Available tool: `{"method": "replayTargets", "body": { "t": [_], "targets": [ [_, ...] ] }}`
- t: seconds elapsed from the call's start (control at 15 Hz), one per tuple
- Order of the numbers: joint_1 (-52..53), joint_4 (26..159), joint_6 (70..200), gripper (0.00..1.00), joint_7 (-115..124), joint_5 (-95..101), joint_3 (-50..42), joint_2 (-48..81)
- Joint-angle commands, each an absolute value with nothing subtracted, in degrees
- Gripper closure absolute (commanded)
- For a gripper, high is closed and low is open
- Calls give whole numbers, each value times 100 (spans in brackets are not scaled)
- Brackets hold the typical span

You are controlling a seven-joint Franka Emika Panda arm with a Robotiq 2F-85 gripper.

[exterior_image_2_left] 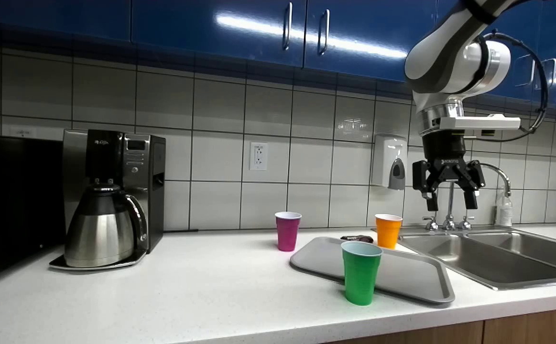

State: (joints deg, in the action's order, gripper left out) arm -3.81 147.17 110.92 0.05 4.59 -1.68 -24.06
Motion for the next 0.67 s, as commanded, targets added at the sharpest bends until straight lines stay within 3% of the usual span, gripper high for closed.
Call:
{"method": "replayTargets", "body": {
  "t": [0.0, 0.6],
  "targets": [
    [-356, 14706, 11074, 0, 14, 466, -190, -2407],
    [-93, 15172, 11584, 0, 765, 300, 193, -2578]
  ]
}}
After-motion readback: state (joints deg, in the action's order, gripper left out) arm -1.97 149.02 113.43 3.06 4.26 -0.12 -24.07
